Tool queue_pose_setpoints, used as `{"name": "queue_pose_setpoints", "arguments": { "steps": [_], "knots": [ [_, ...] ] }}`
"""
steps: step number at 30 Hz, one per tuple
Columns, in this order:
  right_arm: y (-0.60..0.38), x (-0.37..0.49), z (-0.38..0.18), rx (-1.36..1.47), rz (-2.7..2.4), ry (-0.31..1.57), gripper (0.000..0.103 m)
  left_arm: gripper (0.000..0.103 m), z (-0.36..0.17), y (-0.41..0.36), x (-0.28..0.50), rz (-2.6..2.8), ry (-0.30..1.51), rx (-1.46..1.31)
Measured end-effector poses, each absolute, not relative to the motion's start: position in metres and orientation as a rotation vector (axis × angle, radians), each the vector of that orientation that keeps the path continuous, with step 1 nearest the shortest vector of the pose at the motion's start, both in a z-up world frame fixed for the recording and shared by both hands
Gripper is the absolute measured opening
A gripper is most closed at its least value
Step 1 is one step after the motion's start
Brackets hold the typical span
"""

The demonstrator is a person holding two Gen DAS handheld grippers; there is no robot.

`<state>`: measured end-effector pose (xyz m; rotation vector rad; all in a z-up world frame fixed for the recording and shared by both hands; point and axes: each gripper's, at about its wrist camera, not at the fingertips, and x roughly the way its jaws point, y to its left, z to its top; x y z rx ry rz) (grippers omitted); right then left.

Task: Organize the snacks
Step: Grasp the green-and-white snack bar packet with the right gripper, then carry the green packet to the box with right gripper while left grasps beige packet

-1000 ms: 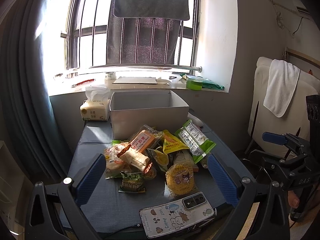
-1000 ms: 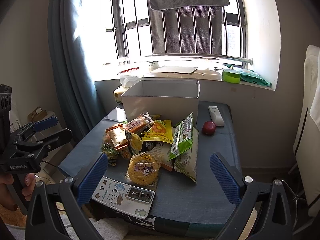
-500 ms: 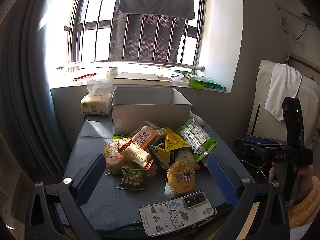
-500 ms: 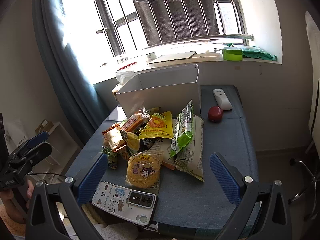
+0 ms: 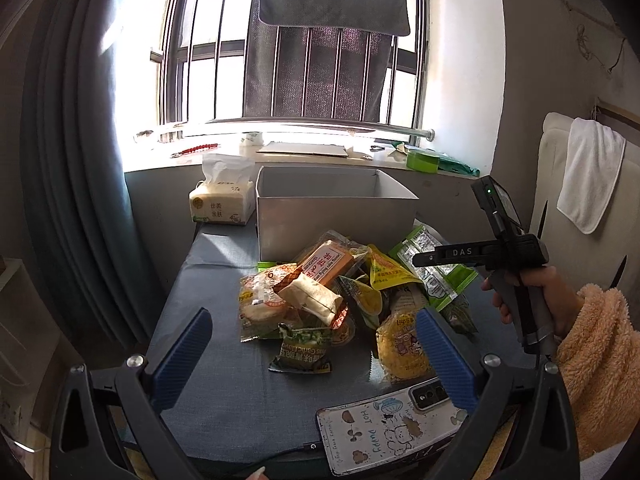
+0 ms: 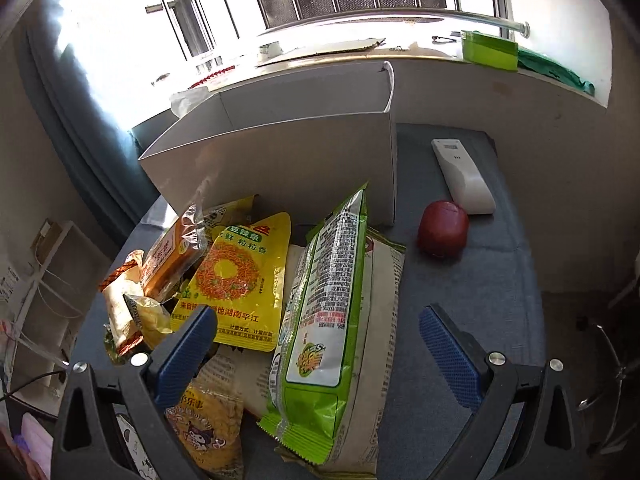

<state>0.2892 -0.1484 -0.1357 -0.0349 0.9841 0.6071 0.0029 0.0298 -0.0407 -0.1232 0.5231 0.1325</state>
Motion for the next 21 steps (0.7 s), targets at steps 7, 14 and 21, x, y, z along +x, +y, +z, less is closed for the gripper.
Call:
{"name": "queue_pose_setpoints", "arguments": {
  "steps": [7,14,21],
  "knots": [
    [-0.153,0.29,-0.136,0.014,0.653,0.989,0.013,0.103,-0.051,0.045,0.008,0.11,0.579,-0.206],
    [-0.171,0.273,-0.1,0.102,0.674,0.896,0.012,0.103,-0.057,0.047,0.026,0.066,0.62,-0.191],
    [-0.196,0.23,-0.06,0.211,0.709,0.769,0.012,0.103,-0.084,0.071,0.094,0.078,0.763,-0.354]
  ]
}}
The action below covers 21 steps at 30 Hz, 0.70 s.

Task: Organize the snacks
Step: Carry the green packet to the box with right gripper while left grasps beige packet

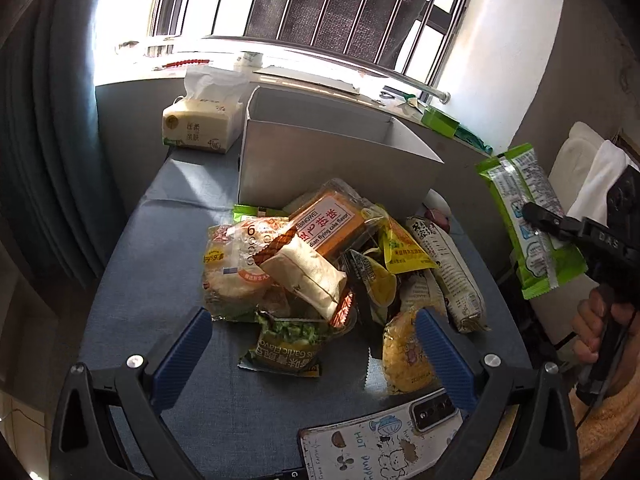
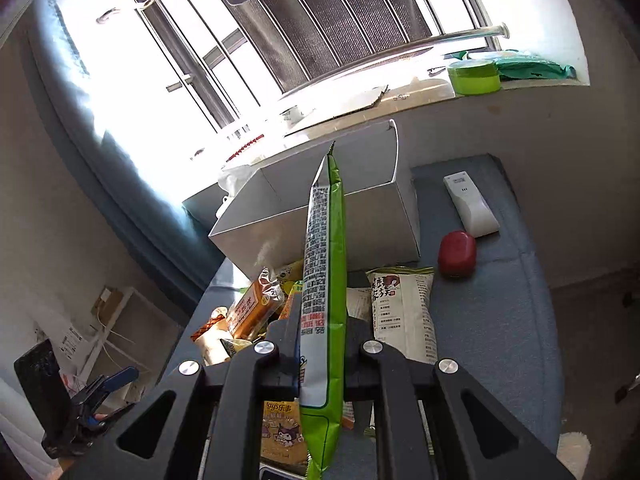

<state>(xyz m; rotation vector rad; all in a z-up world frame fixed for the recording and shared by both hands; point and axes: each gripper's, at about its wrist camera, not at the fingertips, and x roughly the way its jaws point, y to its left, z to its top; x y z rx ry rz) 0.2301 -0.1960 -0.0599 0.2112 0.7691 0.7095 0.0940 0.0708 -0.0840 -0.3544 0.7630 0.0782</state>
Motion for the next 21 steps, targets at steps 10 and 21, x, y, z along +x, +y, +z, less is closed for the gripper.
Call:
{"name": "queue_pose_setpoints", "arguments": {
  "steps": [10,21],
  "knots": [
    [-0.217,0.17,-0.059,0.235,0.741,0.729,0.012,0.096,-0.13,0.094,0.165,0.238,0.885,-0.558],
    [-0.219,0.167,-0.072,0.259,0.77,0.757,0.012,0.021,-0.123,0.1,0.161,0.219,0.818,-0.545]
  ]
}}
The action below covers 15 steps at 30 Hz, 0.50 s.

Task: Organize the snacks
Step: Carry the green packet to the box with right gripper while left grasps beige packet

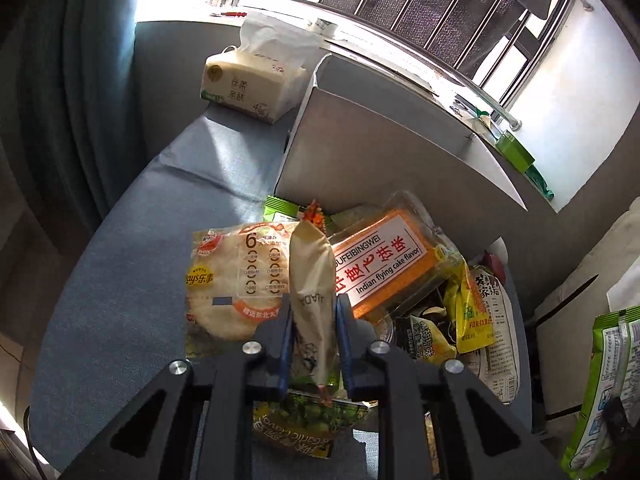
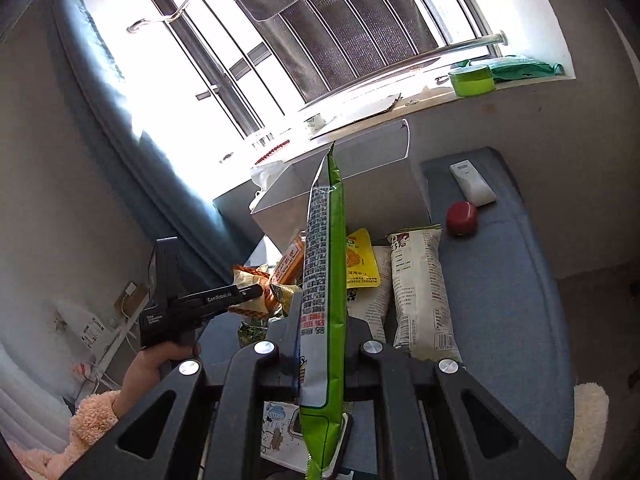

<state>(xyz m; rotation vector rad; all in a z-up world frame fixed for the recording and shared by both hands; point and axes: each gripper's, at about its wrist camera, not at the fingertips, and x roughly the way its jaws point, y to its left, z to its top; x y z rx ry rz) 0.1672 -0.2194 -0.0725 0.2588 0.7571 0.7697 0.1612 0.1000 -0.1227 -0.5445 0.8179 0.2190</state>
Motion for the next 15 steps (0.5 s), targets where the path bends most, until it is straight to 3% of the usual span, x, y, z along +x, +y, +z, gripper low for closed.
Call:
{"name": "queue_pose_setpoints", "arguments": {
  "steps": [15],
  "knots": [
    [-0.202,0.181,-0.062,0.212,0.756,0.725,0.012,0.021,-0.049,0.095,0.13,0.012,0.627,-0.475]
  ]
}}
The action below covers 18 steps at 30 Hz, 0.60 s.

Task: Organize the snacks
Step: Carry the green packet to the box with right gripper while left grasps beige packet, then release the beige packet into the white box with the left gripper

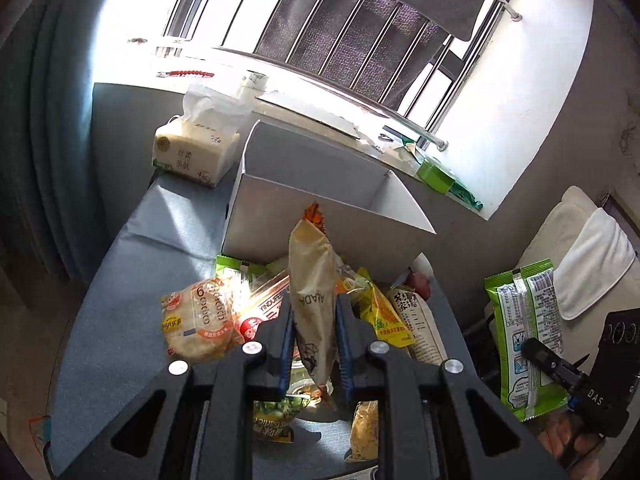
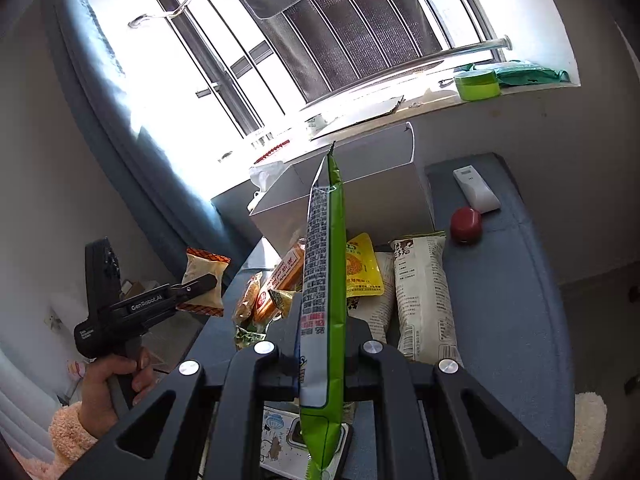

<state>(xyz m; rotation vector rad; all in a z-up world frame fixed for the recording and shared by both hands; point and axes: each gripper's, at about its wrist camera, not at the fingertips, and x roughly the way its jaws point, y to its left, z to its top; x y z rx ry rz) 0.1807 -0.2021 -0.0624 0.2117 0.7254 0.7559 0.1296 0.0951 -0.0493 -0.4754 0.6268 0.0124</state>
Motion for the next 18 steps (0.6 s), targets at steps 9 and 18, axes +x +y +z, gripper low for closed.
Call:
{"name": "queue_pose_setpoints", "arguments": {
  "steps": [9,18],
  "knots": [
    [-0.142,0.299,-0.012,0.192,0.691,0.674,0.013,0.021,0.006,0.128,0.244,-0.058,0.584,-0.418],
    [-0.071,0.421,-0.002,0.132,0.646,0.76,0.013,0.021,0.012,0.145,0.353,-0.036,0.704,-0.352]
  ]
}}
